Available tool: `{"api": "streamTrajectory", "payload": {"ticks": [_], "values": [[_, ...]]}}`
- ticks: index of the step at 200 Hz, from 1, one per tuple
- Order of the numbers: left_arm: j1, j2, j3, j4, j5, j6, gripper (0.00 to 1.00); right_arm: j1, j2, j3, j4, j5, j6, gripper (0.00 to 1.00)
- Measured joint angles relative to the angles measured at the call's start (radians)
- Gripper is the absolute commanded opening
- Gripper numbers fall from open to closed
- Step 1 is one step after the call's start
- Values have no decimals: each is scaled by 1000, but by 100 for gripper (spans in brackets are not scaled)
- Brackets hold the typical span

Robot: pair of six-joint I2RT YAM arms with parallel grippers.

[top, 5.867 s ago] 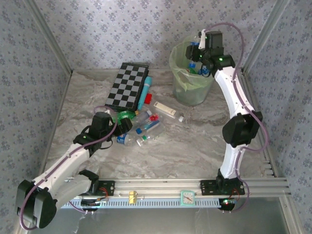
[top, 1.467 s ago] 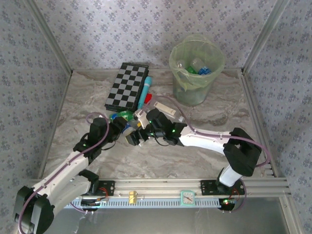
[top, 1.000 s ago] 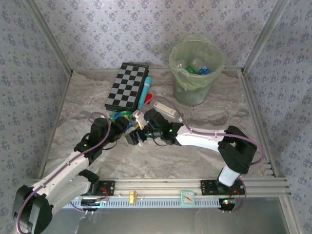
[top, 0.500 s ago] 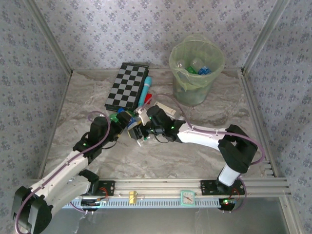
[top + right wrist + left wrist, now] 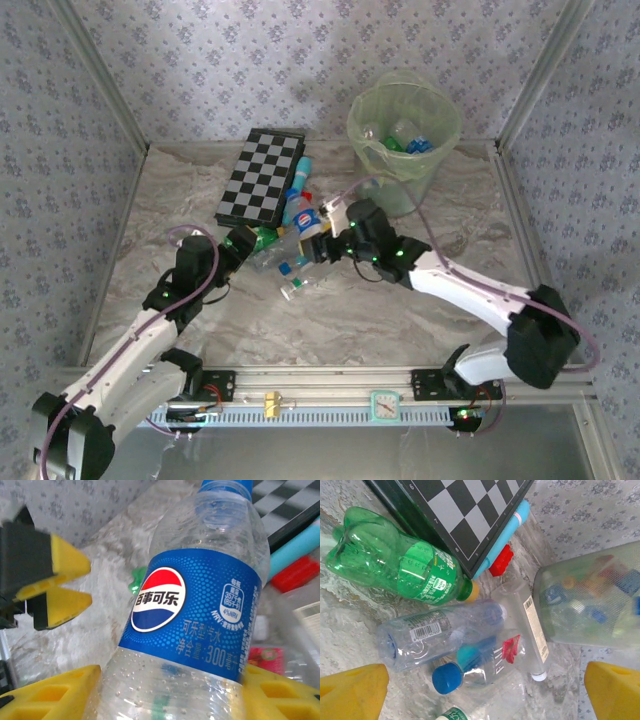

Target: Put the plastic bottles in the bin

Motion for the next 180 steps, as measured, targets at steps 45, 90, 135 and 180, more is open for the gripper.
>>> {"api": "streamTrajectory", "payload": {"ticks": [45,90,135,180], "values": [[0,41,0,-3,17,53,100,-148,-146,96,-134,35,-64,52],[-6,124,2,5,79,101,100,-334,-186,248,-221,85,-80,52],[-58,227,52,5,136,160,100,-502,-147,346,-259,111,-79,49],[-105,286,135,-23,163,233,100,-594,47,534,-327,113,-75,49]]}}
